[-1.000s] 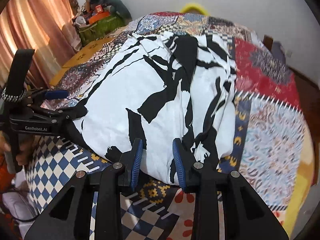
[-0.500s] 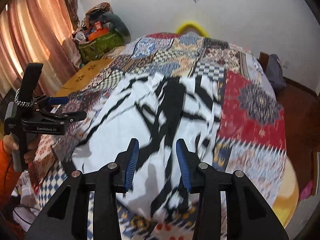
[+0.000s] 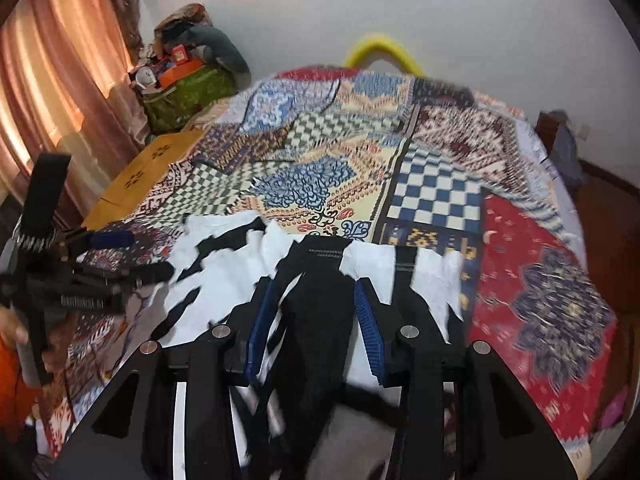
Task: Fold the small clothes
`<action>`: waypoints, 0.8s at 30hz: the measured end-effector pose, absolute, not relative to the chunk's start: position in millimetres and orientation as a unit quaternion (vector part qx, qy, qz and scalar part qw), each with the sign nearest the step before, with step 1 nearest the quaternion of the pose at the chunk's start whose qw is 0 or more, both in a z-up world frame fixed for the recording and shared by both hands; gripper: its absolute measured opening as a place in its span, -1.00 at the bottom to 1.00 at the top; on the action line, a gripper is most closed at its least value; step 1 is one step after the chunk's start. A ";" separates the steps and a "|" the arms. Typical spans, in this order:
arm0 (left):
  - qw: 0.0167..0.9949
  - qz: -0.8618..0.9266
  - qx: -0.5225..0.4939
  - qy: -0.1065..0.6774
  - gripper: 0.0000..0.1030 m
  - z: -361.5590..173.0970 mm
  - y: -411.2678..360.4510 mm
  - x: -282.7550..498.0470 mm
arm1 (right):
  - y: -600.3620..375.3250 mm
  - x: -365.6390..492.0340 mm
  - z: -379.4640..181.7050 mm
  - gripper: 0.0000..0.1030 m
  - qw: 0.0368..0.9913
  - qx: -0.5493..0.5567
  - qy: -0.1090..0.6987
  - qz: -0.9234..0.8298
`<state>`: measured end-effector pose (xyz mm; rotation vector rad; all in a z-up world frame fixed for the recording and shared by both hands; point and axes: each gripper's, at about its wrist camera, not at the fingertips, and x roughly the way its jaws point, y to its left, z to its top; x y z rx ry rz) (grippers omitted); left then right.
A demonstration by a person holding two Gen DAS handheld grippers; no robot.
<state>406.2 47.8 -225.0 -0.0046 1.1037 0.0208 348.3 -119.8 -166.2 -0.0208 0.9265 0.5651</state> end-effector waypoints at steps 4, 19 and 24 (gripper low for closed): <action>0.852 0.026 0.022 0.522 0.90 -241.1 48.2 415.5 | -99.3 359.0 -187.1 -0.57 0.838 -0.087 0.467 0.268; 0.857 0.030 -0.005 0.515 0.91 -230.8 60.2 394.1 | -124.7 342.9 -175.4 -0.59 0.849 -0.061 0.457 0.258; 0.860 -0.020 0.015 0.510 0.91 -219.8 30.1 372.6 | -120.5 310.8 -156.8 -0.13 0.850 -0.064 0.434 0.291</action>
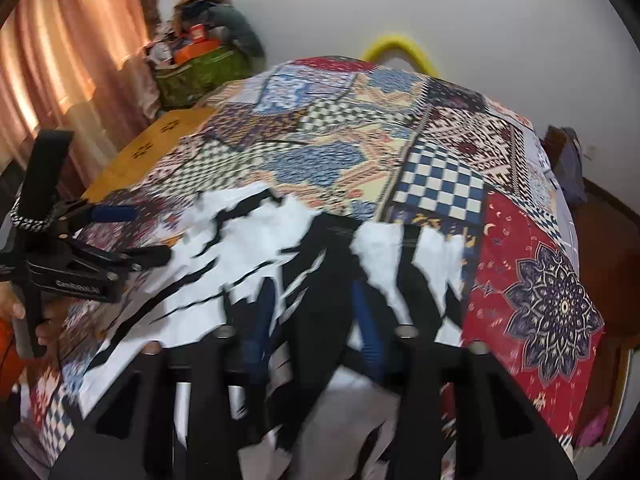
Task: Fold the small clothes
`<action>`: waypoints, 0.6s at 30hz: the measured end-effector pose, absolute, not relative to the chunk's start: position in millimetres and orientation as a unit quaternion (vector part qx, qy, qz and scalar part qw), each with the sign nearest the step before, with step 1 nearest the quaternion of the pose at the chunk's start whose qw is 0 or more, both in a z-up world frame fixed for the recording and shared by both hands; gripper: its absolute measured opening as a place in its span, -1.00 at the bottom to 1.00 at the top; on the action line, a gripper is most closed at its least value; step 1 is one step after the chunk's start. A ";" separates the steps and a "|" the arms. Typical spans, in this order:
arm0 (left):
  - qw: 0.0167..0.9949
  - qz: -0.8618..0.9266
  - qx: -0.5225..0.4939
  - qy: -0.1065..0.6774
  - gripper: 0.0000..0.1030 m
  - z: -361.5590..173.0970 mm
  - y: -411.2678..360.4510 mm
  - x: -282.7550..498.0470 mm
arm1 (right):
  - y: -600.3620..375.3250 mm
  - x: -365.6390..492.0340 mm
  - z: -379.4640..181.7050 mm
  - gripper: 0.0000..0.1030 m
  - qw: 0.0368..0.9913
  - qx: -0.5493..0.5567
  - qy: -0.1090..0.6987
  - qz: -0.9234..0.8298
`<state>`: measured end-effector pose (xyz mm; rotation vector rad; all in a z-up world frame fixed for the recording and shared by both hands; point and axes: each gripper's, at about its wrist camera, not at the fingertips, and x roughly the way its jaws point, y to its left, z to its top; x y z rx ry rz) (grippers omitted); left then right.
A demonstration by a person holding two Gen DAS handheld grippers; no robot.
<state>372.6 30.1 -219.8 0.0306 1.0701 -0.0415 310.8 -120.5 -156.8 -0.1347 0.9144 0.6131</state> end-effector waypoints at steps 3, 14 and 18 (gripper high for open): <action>0.854 -0.028 0.041 0.518 0.91 -229.0 11.9 363.8 | -111.9 294.8 -164.0 -0.03 0.841 -0.088 0.441 0.300; 0.836 -0.039 -0.015 0.547 0.92 -237.2 36.5 328.9 | -147.7 264.5 -183.6 -0.02 0.833 -0.084 0.478 0.266; 0.825 -0.064 -0.062 0.557 0.91 -234.6 42.8 316.1 | -168.2 259.1 -172.8 0.28 0.842 -0.029 0.470 0.263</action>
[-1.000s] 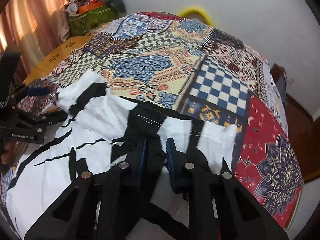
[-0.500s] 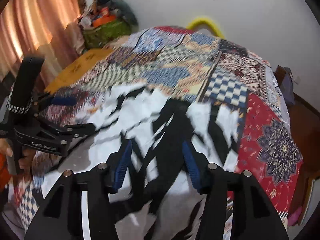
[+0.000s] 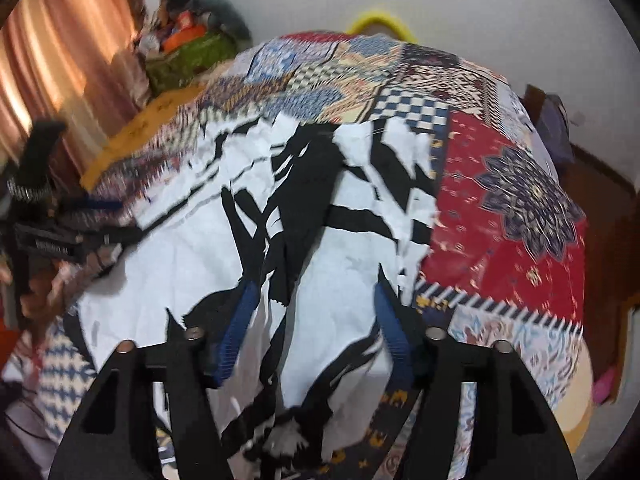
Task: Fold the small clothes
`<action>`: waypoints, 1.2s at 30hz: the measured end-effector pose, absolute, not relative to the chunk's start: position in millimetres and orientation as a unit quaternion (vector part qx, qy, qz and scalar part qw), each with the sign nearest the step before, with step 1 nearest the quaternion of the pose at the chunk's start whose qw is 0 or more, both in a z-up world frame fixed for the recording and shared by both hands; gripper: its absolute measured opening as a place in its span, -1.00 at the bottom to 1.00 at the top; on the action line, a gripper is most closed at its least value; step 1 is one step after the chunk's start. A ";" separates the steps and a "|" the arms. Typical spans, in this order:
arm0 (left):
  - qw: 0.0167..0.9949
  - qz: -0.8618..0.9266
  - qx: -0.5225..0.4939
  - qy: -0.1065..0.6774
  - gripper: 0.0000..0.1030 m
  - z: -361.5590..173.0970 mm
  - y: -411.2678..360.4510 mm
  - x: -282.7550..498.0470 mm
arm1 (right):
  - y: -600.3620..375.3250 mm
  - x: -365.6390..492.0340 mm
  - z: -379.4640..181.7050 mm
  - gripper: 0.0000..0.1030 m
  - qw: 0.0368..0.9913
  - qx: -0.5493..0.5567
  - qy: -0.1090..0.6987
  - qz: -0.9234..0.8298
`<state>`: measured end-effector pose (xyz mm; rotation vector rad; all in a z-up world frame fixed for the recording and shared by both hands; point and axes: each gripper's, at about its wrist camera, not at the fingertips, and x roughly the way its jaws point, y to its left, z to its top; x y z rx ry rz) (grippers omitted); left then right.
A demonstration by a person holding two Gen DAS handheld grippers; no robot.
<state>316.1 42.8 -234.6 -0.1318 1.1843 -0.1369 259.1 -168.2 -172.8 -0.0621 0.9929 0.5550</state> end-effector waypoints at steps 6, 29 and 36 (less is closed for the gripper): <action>0.810 -0.090 -0.098 0.571 0.83 -244.7 32.4 316.5 | -185.7 268.6 -182.9 0.55 0.834 0.033 0.492 0.246; 0.808 -0.121 -0.127 0.563 -0.51 -247.7 22.3 357.6 | -176.9 282.8 -223.0 -0.62 0.779 0.143 0.533 0.298; 0.828 -0.091 -0.090 0.546 -0.85 -237.4 13.4 342.6 | -167.9 276.7 -200.2 -0.82 0.795 0.132 0.510 0.301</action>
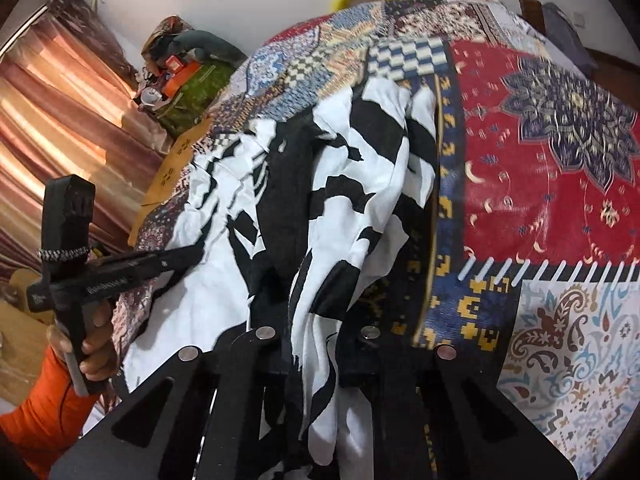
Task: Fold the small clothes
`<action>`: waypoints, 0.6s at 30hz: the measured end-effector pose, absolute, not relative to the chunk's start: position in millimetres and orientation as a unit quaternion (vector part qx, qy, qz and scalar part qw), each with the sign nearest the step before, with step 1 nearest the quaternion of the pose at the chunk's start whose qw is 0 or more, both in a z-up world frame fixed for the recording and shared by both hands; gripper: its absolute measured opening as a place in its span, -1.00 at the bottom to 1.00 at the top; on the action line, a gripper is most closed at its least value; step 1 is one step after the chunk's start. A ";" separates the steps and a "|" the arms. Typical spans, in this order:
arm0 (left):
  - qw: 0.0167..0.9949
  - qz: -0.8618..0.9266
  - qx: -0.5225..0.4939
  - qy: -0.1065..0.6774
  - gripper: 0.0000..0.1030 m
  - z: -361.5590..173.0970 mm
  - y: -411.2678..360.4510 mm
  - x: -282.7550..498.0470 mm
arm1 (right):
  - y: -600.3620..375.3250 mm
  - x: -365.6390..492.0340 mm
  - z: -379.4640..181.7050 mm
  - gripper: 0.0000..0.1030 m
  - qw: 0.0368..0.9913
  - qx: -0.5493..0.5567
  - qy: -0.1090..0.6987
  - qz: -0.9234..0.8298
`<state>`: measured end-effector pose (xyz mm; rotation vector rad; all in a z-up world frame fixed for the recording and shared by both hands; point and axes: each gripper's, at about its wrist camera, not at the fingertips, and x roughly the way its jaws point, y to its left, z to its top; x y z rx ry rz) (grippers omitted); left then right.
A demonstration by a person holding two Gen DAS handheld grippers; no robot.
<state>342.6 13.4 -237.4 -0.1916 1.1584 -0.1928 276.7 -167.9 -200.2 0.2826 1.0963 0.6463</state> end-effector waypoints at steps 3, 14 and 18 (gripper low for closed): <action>0.841 -0.080 -0.080 0.529 -0.87 -224.0 18.2 333.9 | -160.5 273.7 -188.8 -0.84 0.800 0.127 0.499 0.309; 0.894 -0.019 -0.052 0.445 -0.88 -144.4 92.9 299.2 | -82.1 262.2 -137.8 -0.86 0.814 0.096 0.444 0.362; 0.904 0.009 -0.057 0.424 -0.88 -122.1 134.8 290.8 | -43.6 264.4 -125.3 -0.86 0.814 0.088 0.429 0.382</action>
